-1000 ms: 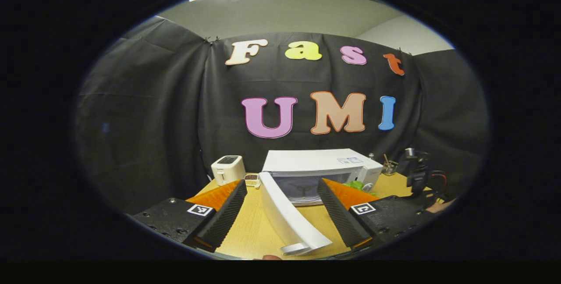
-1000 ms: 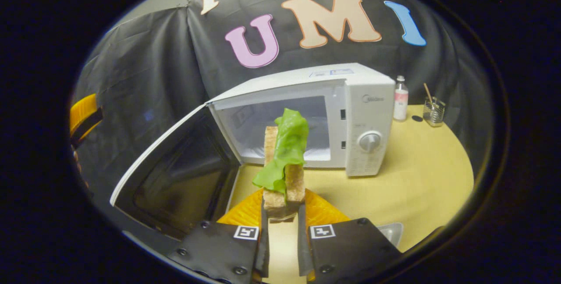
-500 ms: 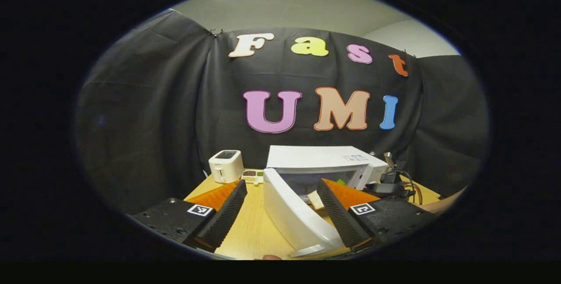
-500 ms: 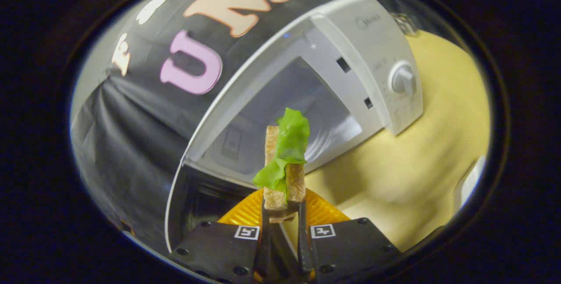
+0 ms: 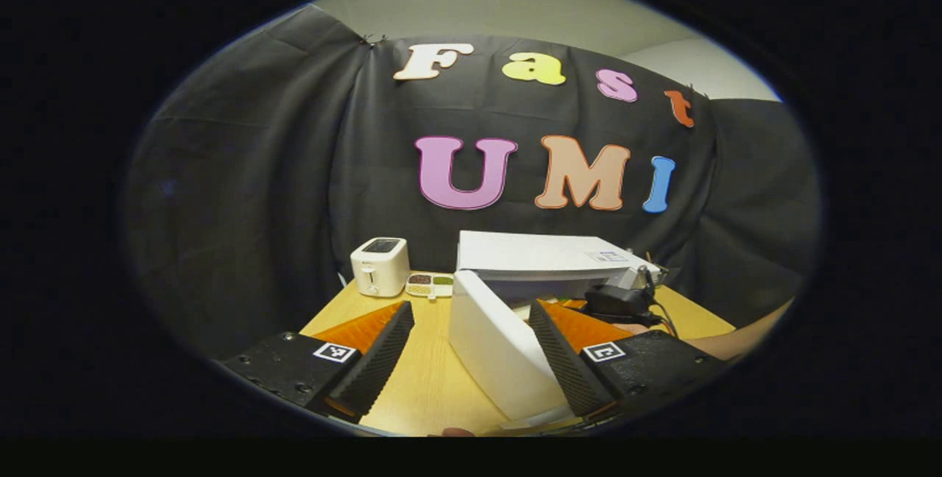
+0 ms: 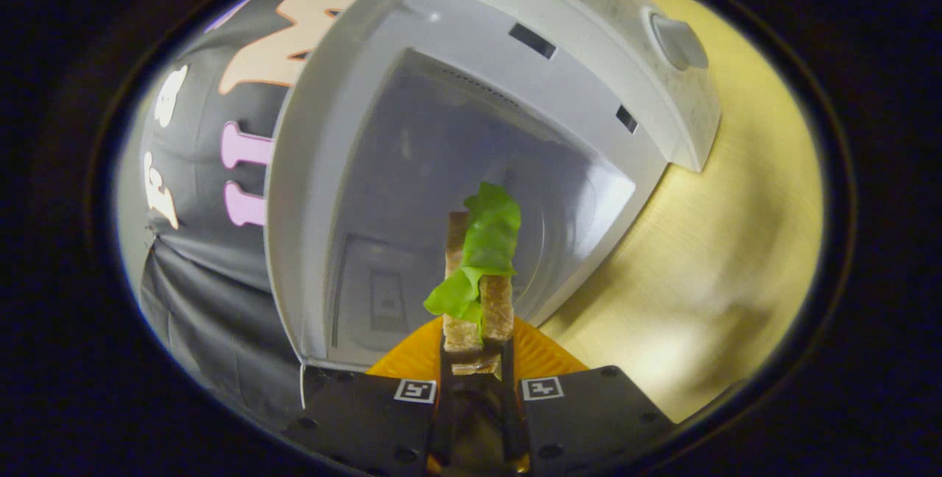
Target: Open the microwave oven with the left hand, put the food in, and close the microwave oven.
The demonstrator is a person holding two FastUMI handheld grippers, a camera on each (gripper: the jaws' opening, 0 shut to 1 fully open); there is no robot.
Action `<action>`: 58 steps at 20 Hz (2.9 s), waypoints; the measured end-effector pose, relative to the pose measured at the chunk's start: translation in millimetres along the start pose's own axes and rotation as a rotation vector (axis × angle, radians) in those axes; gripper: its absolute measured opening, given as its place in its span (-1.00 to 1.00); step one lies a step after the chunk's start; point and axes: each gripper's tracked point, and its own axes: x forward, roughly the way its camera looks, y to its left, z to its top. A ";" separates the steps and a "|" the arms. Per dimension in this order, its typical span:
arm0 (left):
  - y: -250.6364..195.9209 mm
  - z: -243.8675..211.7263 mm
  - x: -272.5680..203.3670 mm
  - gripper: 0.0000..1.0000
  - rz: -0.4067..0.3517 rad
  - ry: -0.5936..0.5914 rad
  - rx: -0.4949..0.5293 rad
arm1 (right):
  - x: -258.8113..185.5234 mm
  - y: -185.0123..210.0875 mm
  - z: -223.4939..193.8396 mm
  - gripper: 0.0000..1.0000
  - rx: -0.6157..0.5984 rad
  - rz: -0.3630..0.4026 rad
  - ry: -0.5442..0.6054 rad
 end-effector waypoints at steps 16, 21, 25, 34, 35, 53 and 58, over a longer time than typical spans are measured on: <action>-2.0 -1.1 5.9 0.97 -0.013 -0.012 -0.043 | 33.9 -27.7 40.8 -0.19 0.120 -0.116 -0.239; -2.6 -2.9 4.4 0.87 -0.015 -0.006 -0.044 | 33.6 -26.6 36.6 0.55 0.164 -0.099 -0.205; -3.6 -4.0 5.6 0.92 -0.015 0.001 -0.043 | 30.9 -22.6 37.6 0.56 0.151 -0.095 -0.192; -12.8 1.6 2.3 0.92 -0.024 -0.019 -0.049 | 10.4 -24.2 33.1 0.60 0.079 -0.146 -0.135; -13.9 2.0 0.8 0.92 -0.025 -0.020 -0.049 | 9.0 -25.6 31.7 0.83 0.074 -0.144 -0.133; -22.2 7.5 -51.2 0.93 0.048 -0.056 0.020 | -74.6 -14.7 51.6 0.83 -0.085 -0.057 -0.117; -13.8 -7.7 -74.9 0.87 0.117 -0.032 0.018 | -122.5 -16.3 64.4 0.83 -0.248 -0.003 -0.132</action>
